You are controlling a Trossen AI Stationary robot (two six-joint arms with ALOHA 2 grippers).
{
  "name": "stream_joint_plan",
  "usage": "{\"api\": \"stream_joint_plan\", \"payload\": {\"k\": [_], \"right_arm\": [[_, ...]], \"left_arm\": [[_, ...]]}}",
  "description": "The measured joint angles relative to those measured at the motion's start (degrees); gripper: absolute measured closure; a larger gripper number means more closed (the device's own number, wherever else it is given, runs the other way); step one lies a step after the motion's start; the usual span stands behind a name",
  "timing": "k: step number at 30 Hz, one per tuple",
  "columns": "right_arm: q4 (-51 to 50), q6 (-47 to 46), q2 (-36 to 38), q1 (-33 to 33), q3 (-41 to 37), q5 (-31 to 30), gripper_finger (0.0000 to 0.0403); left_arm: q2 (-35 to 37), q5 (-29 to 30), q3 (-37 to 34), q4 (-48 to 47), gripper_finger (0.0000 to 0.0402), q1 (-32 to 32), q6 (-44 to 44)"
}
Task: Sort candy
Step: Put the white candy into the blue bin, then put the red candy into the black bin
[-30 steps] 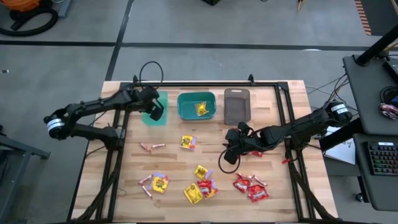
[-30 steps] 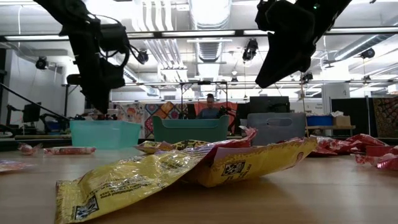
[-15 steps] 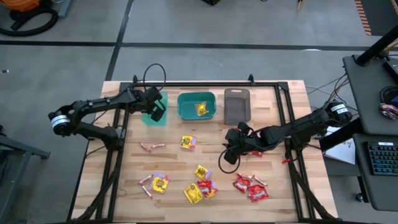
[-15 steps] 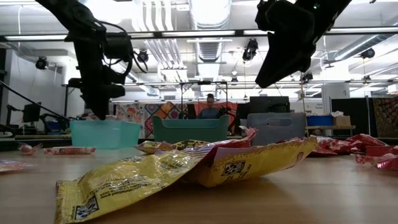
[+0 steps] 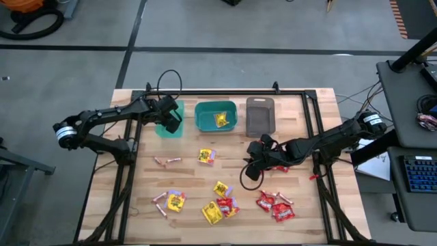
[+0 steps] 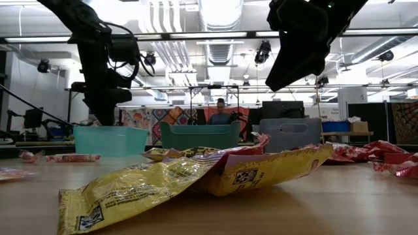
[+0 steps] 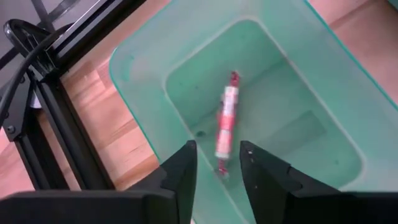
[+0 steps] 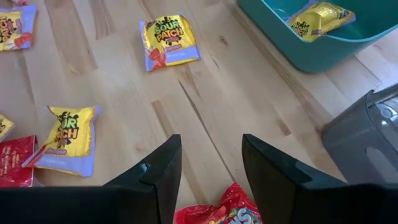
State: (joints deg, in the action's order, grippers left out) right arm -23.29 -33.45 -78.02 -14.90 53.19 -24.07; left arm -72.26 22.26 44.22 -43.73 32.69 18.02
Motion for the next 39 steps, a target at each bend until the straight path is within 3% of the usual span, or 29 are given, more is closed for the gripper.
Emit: {"api": "stream_joint_plan", "payload": {"k": [8,19,29,34,39], "right_arm": [[0.0,-2.4,0.0,0.0,0.0,3.5,0.0243],[-3.8,-15.2,0.0,0.0,0.0,11.4,0.0255],[-31.1,-36.0,0.0,0.1,0.0,12.6,0.0268],[-41.0,-37.3,0.0,0.0,0.0,12.6,0.0267],[-44.0,-35.0,0.0,0.1,-0.5,15.7,0.0267]], "left_arm": [[3.5,-7.5,0.0,0.2,0.0286,-4.2,0.4],[11.1,-8.4,0.0,6.7,0.0285,-21.7,4.0],[9.3,-8.3,0.0,19.0,0.0285,-35.3,4.0],[8.4,-7.8,0.0,19.7,0.0285,-38.6,5.3],[8.3,-7.8,0.0,19.6,0.0285,-40.1,6.4]]}}
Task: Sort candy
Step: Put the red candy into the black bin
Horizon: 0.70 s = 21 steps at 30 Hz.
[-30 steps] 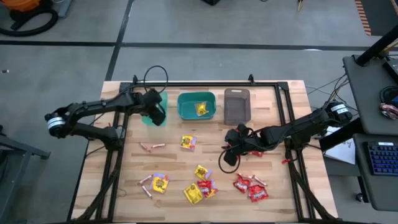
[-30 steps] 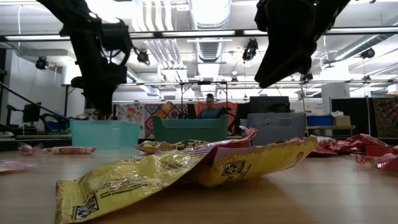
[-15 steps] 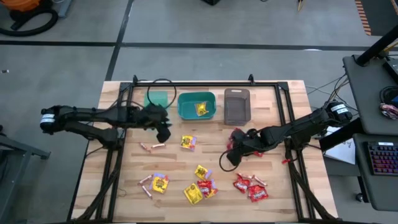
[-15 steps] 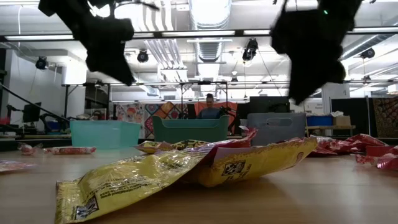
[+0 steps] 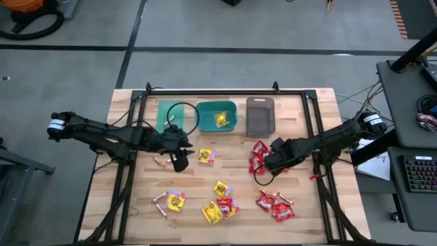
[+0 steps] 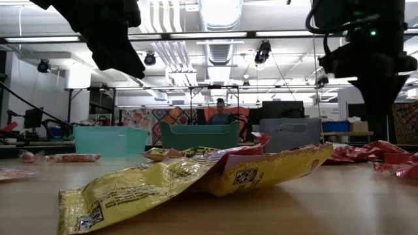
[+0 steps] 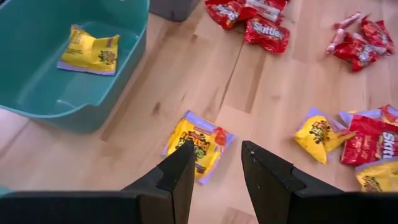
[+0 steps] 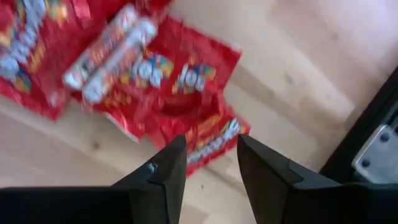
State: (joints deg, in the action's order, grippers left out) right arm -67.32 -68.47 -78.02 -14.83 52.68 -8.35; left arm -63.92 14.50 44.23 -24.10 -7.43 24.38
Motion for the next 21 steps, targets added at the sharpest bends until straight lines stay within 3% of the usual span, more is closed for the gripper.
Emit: {"api": "stream_joint_plan", "payload": {"k": [9,21], "right_arm": [[2.6,-7.0,0.0,0.0,-5.5,2.4,0.0229],[9.3,-8.4,0.0,0.3,-8.5,1.7,0.0227]], "left_arm": [[0.0,0.1,0.0,0.0,0.0285,-0.4,1.9],[0.0,0.1,0.0,0.1,0.0285,-0.4,2.2]]}}
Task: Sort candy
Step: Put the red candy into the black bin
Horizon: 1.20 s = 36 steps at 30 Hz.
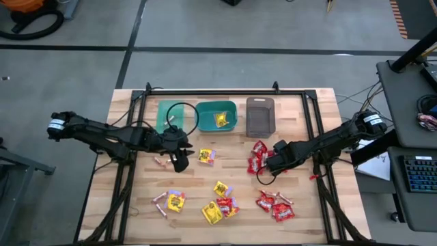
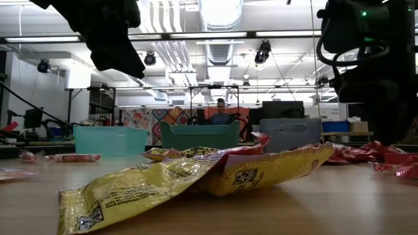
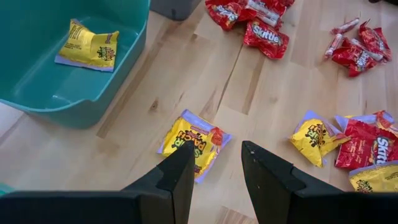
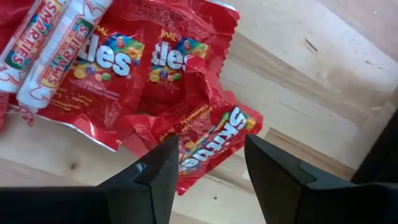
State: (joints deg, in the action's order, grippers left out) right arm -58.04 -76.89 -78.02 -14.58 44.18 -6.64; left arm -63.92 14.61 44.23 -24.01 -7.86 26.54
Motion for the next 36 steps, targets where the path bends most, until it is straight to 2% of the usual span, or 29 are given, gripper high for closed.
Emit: {"api": "stream_joint_plan", "payload": {"k": [8,19,23,32,36], "right_arm": [[1.2,0.4,0.0,0.3,-0.5,-3.5,0.0227],[9.3,0.6,0.1,0.2,-5.2,-5.5,0.0232],[9.3,0.6,0.1,0.2,-5.6,-6.3,0.0262],[8.9,2.7,0.1,0.3,-5.2,-6.3,0.0378],[8.9,3.6,0.0,0.3,-5.2,-6.2,0.0393]], "left_arm": [[0.0,1.7,-1.5,2.0,0.0285,-1.7,1.9],[0.0,2.4,-5.2,8.1,0.0285,-5.4,3.4],[0.0,3.0,-5.2,8.2,0.0285,-6.0,3.6],[0.0,3.0,-5.2,8.3,0.0285,-6.0,3.6],[0.0,3.0,-5.2,8.3,0.0285,-6.0,3.6]]}}
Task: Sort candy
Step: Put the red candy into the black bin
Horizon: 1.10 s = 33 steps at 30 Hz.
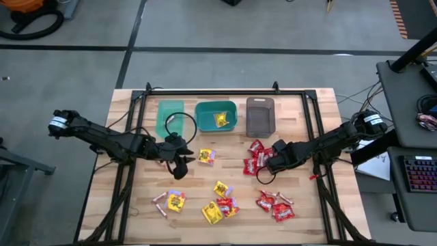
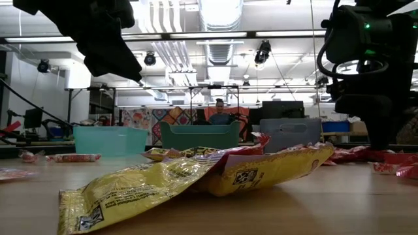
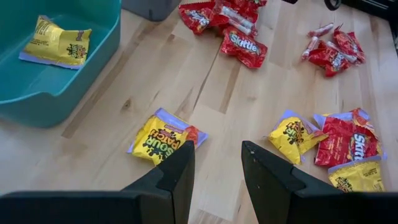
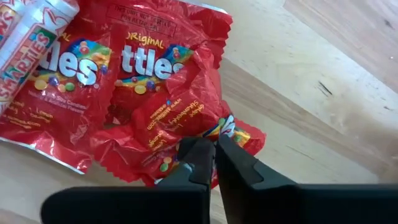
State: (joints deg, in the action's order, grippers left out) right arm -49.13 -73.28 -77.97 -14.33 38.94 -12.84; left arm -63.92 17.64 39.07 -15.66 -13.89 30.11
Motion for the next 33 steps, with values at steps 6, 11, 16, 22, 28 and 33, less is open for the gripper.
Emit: {"api": "stream_joint_plan", "payload": {"k": [6,11,16,22,28,33], "right_arm": [[-1.9,0.5,2.5,0.0,0.4,0.0,0.0394],[-5.6,0.9,5.8,0.0,2.6,-2.0,0.0394],[-5.7,2.4,8.5,0.0,4.2,-3.7,0.0394],[-5.7,3.0,10.2,0.0,4.6,-3.8,0.0394],[-5.7,2.7,10.4,0.0,4.7,-3.0,0.0394],[-5.6,1.3,10.5,1.3,4.7,0.3,0.0394]], "left_arm": [[1.2,0.0,0.3,-0.4,0.0285,0.0,-0.9],[2.6,0.0,2.1,0.0,0.0285,0.0,-4.5],[2.8,0.0,2.4,1.1,0.0285,0.0,-8.7],[2.9,0.0,2.4,1.1,0.0285,0.0,-10.6],[3.5,-0.1,2.4,0.7,0.0289,0.1,-14.5],[5.2,-0.2,2.4,-2.2,0.0308,1.1,-18.5]]}}
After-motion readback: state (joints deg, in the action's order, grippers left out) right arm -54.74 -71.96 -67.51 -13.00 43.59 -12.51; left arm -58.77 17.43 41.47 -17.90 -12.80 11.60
